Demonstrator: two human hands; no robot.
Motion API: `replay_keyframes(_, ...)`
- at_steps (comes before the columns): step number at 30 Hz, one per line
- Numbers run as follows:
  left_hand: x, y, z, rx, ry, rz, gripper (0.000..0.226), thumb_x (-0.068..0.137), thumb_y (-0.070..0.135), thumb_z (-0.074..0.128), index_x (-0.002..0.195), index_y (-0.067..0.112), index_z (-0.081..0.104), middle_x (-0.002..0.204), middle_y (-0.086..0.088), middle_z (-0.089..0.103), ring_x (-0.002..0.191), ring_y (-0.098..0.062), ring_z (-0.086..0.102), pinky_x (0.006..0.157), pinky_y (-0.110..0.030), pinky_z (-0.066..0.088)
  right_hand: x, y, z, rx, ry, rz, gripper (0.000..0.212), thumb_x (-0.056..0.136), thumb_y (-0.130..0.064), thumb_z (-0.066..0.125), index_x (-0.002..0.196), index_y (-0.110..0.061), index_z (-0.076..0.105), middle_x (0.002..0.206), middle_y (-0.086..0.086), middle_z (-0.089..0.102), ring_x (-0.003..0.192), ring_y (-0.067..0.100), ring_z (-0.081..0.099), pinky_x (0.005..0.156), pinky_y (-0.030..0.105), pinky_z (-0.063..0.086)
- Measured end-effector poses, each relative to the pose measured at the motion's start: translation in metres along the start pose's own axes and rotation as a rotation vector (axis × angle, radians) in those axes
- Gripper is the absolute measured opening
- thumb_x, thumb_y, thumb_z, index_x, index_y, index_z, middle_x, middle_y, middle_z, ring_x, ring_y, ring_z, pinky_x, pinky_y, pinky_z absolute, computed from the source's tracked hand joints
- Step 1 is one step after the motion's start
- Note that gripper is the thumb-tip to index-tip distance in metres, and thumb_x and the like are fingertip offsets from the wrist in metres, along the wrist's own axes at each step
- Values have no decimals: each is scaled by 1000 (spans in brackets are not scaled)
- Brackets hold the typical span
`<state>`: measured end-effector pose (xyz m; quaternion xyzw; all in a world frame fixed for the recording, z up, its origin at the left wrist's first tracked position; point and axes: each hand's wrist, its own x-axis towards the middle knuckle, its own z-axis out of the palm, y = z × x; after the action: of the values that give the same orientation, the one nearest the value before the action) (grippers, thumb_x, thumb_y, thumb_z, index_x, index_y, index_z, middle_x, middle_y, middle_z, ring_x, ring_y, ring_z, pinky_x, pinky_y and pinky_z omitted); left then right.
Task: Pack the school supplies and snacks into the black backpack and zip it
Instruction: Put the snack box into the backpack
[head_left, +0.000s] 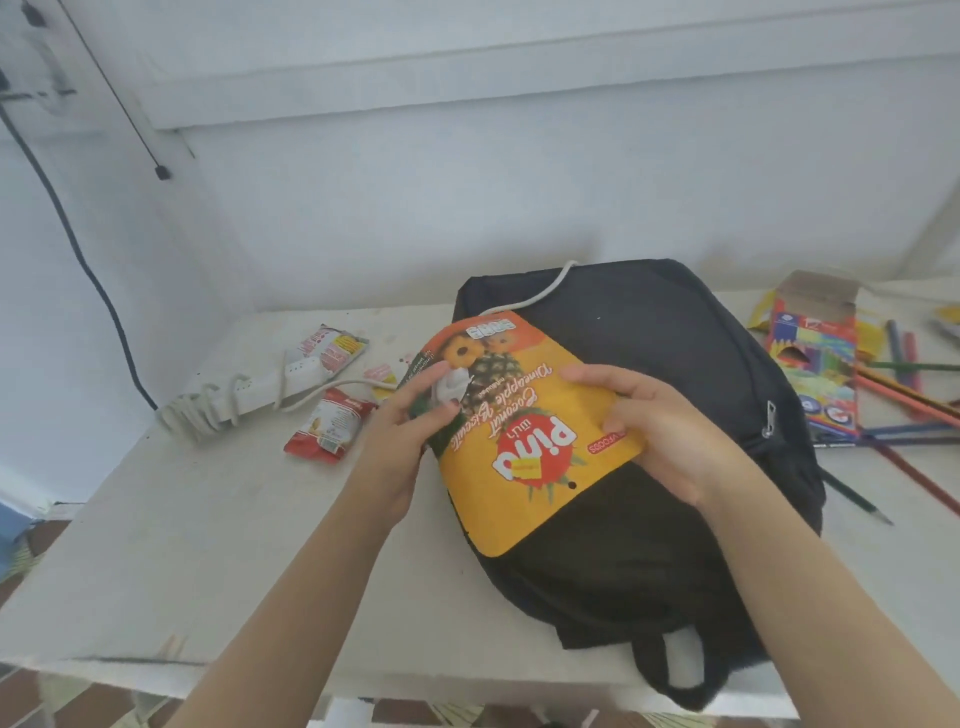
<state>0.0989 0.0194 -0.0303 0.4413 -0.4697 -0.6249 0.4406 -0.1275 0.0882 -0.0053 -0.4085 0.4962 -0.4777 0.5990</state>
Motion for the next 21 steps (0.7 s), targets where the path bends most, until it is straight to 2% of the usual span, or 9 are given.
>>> replay_keyframes(3, -11, 3, 10, 54, 10, 66, 35, 81, 0, 63, 101, 28, 69, 111, 5, 64, 109, -20, 58, 85, -39, 54, -25, 10, -9, 30, -90, 79, 45, 72, -14, 57, 115, -21, 64, 120, 4, 64, 102, 29, 66, 73, 39, 57)
replay_keyframes(6, -24, 10, 21, 147, -114, 137, 36, 80, -1, 65, 101, 28, 69, 114, 6, 64, 111, -17, 57, 86, -37, 53, -47, 18, -10, 69, -91, 59, 41, 78, -20, 62, 119, -22, 63, 120, 4, 65, 104, 31, 65, 77, 43, 56)
replay_keyframes(10, -36, 22, 40, 227, -344, 221, 40, 81, 8, 66, 109, 36, 65, 119, 11, 62, 116, -13, 55, 88, -33, 53, -74, 24, -11, 36, 68, -71, 41, 78, -13, 67, 117, -28, 65, 117, 4, 66, 100, 32, 67, 81, 47, 55)
replay_keyframes(12, -39, 21, 47, 179, -418, 222, 45, 84, 20, 65, 120, 45, 54, 129, 9, 57, 122, -14, 52, 93, -38, 49, -89, 28, -12, 98, 142, -104, 45, 75, -11, 65, 115, -30, 66, 115, 4, 67, 97, 31, 68, 76, 44, 57)
replay_keyframes(14, -42, 16, 51, 148, -455, 197, 48, 89, 34, 56, 128, 55, 38, 127, 10, 59, 121, -14, 54, 99, -40, 43, -103, 32, -15, 167, 229, -124, 45, 74, -11, 65, 113, -31, 67, 112, 3, 69, 93, 30, 69, 68, 40, 58)
replay_keyframes(17, -47, 6, 50, 408, -560, 277, 59, 85, 44, 60, 133, 53, 27, 122, 18, 61, 120, 0, 51, 106, -33, 34, -124, 40, -21, 240, 350, -149, 43, 74, -11, 63, 109, -34, 68, 108, 2, 71, 86, 28, 71, 61, 36, 58)
replay_keyframes(20, -47, -6, 44, 782, -710, 347, 85, 67, 49, 75, 132, 60, 22, 130, 36, 40, 120, 23, 33, 111, -31, 18, -144, 47, -28, 316, 414, -174, 43, 74, -8, 60, 109, -32, 67, 103, 2, 72, 80, 25, 71, 55, 33, 57)
replay_keyframes(21, -47, -11, 42, 897, -761, 374, 92, 62, 51, 78, 131, 63, 18, 131, 40, 32, 122, 25, 25, 112, -30, 9, -150, 50, -30, 331, 430, -175, 44, 74, -8, 59, 109, -32, 67, 102, 2, 72, 78, 25, 71, 55, 33, 57)
